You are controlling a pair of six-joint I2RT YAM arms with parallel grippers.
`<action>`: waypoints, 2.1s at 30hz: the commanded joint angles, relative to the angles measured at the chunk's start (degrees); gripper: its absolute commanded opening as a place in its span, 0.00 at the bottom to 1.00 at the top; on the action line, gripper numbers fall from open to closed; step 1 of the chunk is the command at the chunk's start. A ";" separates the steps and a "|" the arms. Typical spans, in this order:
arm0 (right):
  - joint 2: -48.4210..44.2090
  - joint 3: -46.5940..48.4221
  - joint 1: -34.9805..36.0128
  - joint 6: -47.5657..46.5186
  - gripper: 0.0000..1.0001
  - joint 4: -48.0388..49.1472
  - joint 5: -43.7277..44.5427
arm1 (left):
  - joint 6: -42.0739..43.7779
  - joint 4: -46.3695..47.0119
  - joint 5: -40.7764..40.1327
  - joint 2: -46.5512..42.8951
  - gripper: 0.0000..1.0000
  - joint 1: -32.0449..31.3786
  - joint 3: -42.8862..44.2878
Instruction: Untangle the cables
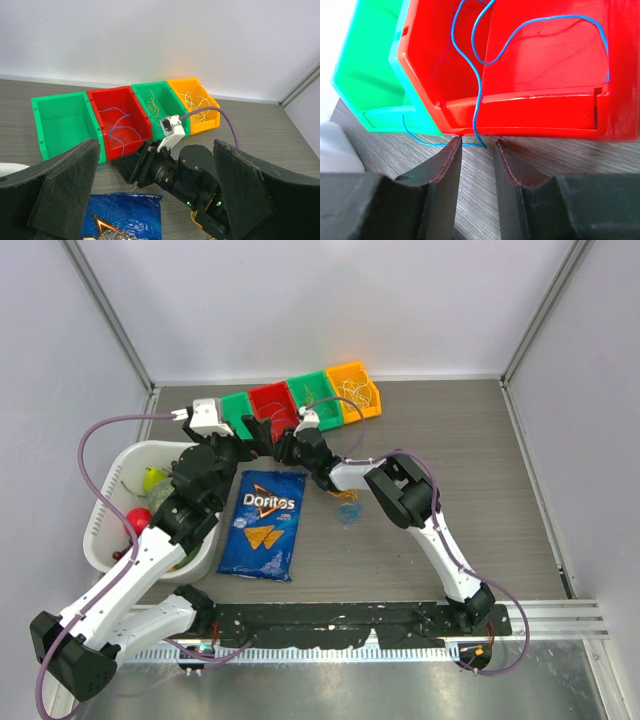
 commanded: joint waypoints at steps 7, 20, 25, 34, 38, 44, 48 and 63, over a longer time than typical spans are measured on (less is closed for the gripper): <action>-1.35 0.17 -0.16 -3.19 0.18 5.56 2.12 | -0.74 1.19 0.62 -0.90 1.00 0.30 1.59; -11.98 -3.87 -0.16 -5.56 0.01 4.78 4.59 | -0.83 1.10 0.36 -1.16 1.00 0.73 1.68; -14.45 -5.37 -0.16 -6.26 0.01 3.03 6.26 | -1.18 1.10 0.62 -1.16 1.00 1.09 1.59; -1.81 16.65 -0.95 -14.96 0.01 -9.27 13.37 | -1.62 1.19 0.71 -1.07 1.00 1.35 1.50; 4.26 26.16 -0.86 -18.65 0.01 -16.82 19.34 | -1.62 1.10 0.80 -0.89 0.99 1.35 1.50; 8.22 32.78 -0.43 -25.50 0.01 -23.95 25.86 | -1.80 1.10 0.97 -0.81 1.00 1.70 1.59; 8.49 31.55 0.72 -29.28 0.01 -25.37 26.92 | -2.59 1.19 1.85 -0.81 1.00 2.05 1.50; 6.73 30.76 -1.39 -21.30 0.36 -31.25 17.33 | -2.50 1.01 1.77 -0.37 0.99 2.23 1.50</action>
